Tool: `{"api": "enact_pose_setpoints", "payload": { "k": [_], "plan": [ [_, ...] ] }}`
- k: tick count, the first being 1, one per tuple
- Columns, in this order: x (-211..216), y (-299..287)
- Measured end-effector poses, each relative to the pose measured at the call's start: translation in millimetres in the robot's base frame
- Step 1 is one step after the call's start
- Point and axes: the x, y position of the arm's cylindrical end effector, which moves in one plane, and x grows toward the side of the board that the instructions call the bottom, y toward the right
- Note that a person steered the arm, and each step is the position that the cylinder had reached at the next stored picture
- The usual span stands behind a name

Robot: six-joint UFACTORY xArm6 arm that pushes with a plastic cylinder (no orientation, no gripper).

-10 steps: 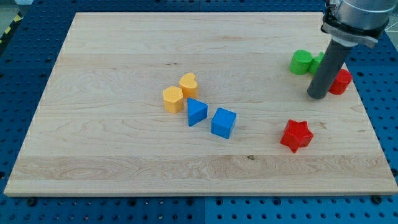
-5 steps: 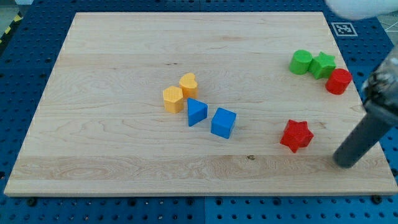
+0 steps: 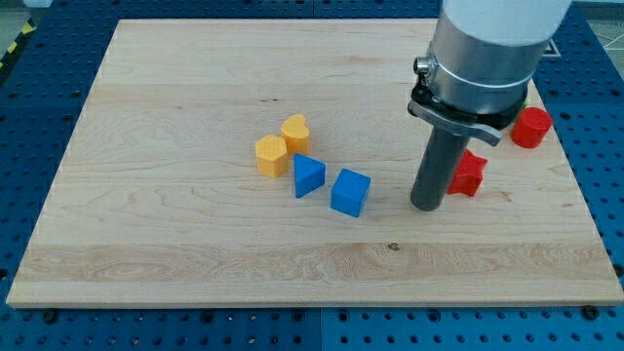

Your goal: Move the red star to the green star

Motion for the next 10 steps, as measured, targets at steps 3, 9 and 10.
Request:
{"api": "enact_pose_setpoints", "payload": {
  "k": [3,9,10],
  "plan": [
    [6,16],
    [-2,77],
    [-39,84]
  ]
}}
